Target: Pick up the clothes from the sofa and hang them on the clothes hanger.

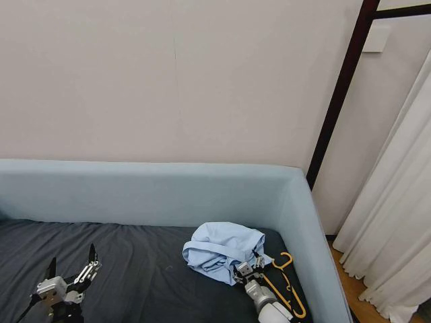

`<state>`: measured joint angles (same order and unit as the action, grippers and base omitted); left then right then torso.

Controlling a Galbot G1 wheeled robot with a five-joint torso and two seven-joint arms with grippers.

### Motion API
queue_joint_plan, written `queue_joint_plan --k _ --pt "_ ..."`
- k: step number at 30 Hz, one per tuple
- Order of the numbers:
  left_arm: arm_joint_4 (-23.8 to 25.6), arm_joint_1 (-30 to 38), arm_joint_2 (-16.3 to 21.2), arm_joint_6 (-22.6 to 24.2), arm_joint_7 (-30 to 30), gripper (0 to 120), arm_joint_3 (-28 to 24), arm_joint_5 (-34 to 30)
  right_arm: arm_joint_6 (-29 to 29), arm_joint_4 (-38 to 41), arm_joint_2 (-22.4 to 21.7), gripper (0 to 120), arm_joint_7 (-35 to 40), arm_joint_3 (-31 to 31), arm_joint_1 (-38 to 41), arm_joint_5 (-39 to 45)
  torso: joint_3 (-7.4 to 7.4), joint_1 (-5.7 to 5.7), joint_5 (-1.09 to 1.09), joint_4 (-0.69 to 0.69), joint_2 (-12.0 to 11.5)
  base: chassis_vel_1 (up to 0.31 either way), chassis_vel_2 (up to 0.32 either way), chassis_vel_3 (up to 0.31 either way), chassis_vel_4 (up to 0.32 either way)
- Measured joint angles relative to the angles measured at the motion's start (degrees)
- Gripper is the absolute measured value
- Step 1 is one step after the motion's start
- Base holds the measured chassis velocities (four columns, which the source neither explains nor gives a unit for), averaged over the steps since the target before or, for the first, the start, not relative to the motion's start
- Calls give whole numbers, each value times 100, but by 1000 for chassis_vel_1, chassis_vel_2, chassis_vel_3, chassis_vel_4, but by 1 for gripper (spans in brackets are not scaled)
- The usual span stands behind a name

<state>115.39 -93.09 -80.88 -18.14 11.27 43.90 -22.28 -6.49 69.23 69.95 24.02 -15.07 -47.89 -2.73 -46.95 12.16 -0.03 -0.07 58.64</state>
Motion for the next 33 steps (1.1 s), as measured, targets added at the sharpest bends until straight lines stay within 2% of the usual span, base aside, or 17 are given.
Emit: queue_joint_plan --k 8,15,29,33 --pt "-28 38 19 -1 0 100 1 -4 124 -26 42 100 206 91 72 -230 0 0 0 0 0 0 0 0 0" --pt "-99 105 47 -2 2 100 -62 -14 567 31 34 100 156 318 197 -772 0 0 -1 0 0 0 0 0 0" --pt "-152 159 143 17 32 100 -62 -48 746 -180 65 100 -136 440 352 -735 0 1 0 0 0 0 0 0 0" --pt "-163 163 133 20 36 100 -73 -49 1027 -105 9 100 -510 403 172 -588 0 0 1 -1 0 0 0 0 0"
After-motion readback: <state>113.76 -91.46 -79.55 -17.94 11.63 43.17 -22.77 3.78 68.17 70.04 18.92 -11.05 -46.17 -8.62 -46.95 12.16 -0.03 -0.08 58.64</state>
